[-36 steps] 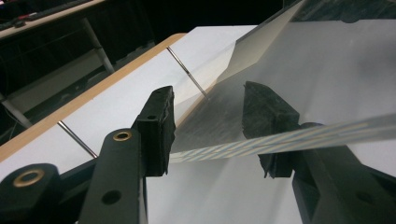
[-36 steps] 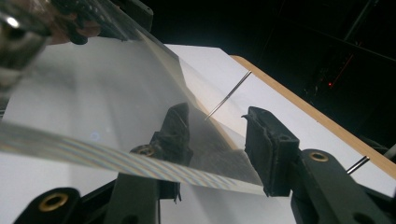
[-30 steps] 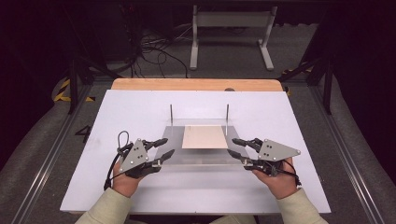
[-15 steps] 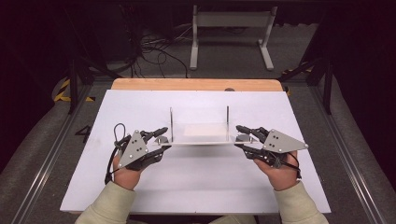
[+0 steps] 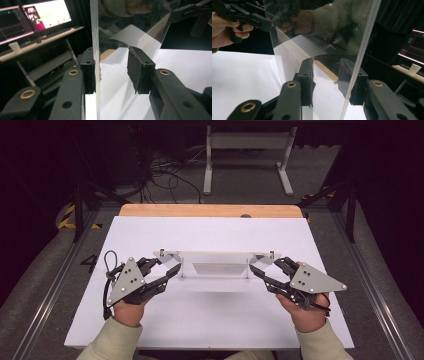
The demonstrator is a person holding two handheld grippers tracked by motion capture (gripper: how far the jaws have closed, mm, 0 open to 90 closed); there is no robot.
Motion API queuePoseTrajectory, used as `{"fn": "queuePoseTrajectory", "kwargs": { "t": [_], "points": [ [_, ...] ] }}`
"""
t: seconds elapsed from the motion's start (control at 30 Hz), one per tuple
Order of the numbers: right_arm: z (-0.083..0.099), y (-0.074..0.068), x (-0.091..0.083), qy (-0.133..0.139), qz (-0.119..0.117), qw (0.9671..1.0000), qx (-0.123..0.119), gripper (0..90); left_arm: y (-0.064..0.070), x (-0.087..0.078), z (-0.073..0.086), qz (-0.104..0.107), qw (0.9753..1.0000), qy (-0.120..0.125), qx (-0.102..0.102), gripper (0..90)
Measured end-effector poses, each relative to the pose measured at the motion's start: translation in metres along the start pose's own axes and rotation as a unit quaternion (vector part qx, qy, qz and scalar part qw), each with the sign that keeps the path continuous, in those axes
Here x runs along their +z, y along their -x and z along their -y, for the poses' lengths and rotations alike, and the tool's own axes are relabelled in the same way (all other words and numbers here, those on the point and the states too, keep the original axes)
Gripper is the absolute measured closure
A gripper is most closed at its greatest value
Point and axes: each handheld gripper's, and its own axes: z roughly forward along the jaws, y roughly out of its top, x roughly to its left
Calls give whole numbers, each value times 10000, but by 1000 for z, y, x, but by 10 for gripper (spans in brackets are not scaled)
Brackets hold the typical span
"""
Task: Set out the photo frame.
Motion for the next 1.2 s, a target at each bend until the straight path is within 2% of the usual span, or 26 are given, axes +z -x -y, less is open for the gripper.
{"fn": "queuePoseTrajectory", "kwargs": {
  "t": [0.07,0.17,0.27,0.43,0.53,0.67,0.77,1.0,1.1,1.2],
  "points": [
    [-3,-1,-3,-12,-12,10000,92,620,1,-2,-5,49,9999,-55,-69,612],
    [-9,-2,-8,76,-91,9995,296,624,1,-5,-10,197,9993,-88,-310,610],
    [-16,-4,-13,133,-132,9988,446,631,1,-7,-14,316,9983,-124,-467,609],
    [-22,-5,-18,168,-202,9976,634,639,1,-10,-20,417,9973,-134,-582,610],
    [-25,-5,-20,163,-274,9961,821,638,1,-14,-26,512,9959,-230,-713,618],
    [-23,-3,-19,62,-379,9932,1098,636,0,-14,-26,589,9937,-409,-860,625],
    [-19,0,-17,63,-387,9919,1211,624,0,-13,-27,608,9941,-414,-797,637],
    [-17,2,-16,110,-365,9916,1236,616,-2,-11,-25,632,9942,-360,-798,635],
    [-15,4,-14,155,-365,9912,1261,610,-1,-8,-24,486,9960,-286,-698,620],
    [-13,6,-13,221,-379,9905,1305,608,-1,-7,-21,439,9965,-245,-664,610]
  ]
}}
